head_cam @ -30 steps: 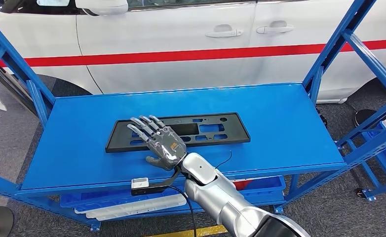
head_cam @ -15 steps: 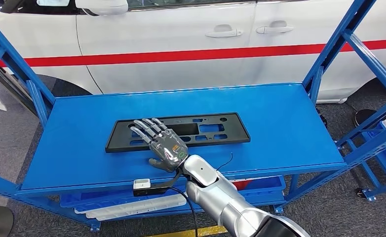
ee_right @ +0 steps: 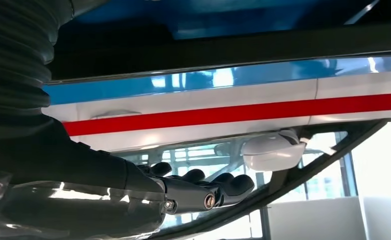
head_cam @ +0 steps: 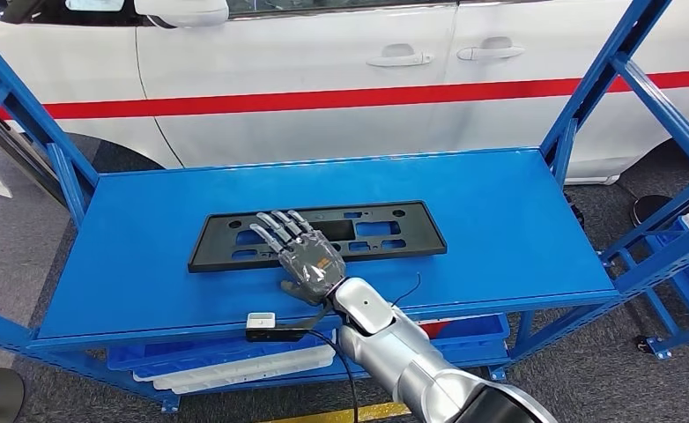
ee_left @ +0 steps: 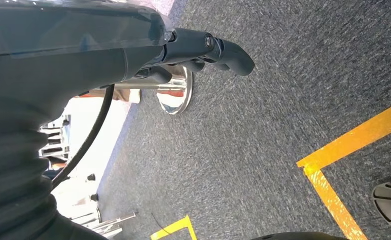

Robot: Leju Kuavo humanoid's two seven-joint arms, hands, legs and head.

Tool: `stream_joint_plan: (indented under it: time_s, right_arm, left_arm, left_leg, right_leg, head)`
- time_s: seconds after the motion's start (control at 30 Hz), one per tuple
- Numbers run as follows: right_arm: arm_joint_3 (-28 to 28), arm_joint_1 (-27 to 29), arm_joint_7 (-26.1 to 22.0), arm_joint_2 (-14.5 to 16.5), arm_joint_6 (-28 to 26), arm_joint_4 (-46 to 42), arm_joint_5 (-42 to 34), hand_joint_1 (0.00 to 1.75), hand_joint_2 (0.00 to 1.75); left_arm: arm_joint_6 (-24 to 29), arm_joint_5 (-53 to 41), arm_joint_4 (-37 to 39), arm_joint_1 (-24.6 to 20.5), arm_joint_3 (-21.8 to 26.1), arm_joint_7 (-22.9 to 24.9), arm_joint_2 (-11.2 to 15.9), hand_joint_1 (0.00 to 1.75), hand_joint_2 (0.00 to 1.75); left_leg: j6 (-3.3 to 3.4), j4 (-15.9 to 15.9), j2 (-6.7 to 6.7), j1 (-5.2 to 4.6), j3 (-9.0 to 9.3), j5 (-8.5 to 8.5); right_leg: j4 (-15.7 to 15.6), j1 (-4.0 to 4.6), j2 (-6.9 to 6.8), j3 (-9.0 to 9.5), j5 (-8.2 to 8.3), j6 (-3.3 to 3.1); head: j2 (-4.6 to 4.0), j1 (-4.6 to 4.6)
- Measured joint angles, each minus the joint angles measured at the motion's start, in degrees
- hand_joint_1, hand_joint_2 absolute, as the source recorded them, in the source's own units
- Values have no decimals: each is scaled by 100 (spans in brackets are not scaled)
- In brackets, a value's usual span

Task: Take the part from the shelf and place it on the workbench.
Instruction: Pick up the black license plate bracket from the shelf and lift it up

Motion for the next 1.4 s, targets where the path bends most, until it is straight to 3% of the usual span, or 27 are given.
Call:
stream_joint_plan:
  time_s: [0.4,0.87,0.9,0.93,1.0,1.03,1.07,1.4]
  right_arm:
    - [-396,-45,693,-161,-148,330,284,0,175]
    - [-734,-42,1015,-409,-210,599,517,0,175]
    - [-756,-41,1024,-418,-209,609,521,16,175]
    - [-777,-41,1031,-426,-207,620,523,46,175]
    - [-804,-35,1035,-442,-185,642,523,134,175]
    - [-814,-28,1036,-452,-170,654,523,161,175]
    - [-827,-18,1037,-461,-155,667,523,175,175]
    - [-968,56,905,-510,-114,771,470,175,175]
  left_arm:
    - [-43,-15,0,-8,-4,-28,0,0,175]
    - [-82,-15,0,-19,-4,-31,9,0,175]
    - [-81,-15,0,-18,-4,-31,10,0,175]
    - [-81,-15,0,-17,-4,-31,10,0,175]
    - [-80,-15,0,-14,-4,-31,13,0,175]
    - [-79,-15,0,-11,-4,-34,14,0,175]
    - [-76,-15,0,-8,-4,-38,16,0,175]
    - [-21,-15,0,24,-2,-83,23,0,175]
  left_leg:
    - [0,1,0,0,0,0]
    - [0,2,1,0,27,-1]
    - [0,1,1,0,32,-1]
    - [0,1,1,0,36,-1]
    - [0,1,1,0,43,0]
    - [1,1,1,0,45,0]
    - [1,1,1,0,48,0]
    - [5,1,1,0,50,4]
  right_leg:
    - [0,-1,0,-1,0,0]
    - [-3,-1,1,24,0,0]
    - [-3,-1,1,29,0,0]
    - [-3,-1,1,33,0,0]
    - [-3,-1,1,40,0,0]
    - [-3,-1,1,43,1,0]
    - [-3,-1,1,46,1,1]
    - [-3,-1,1,49,9,3]
  head:
    - [0,0]
    - [0,0]
    - [0,0]
    - [0,0]
    - [0,0]
    - [0,0]
    - [0,0]
    - [0,0]
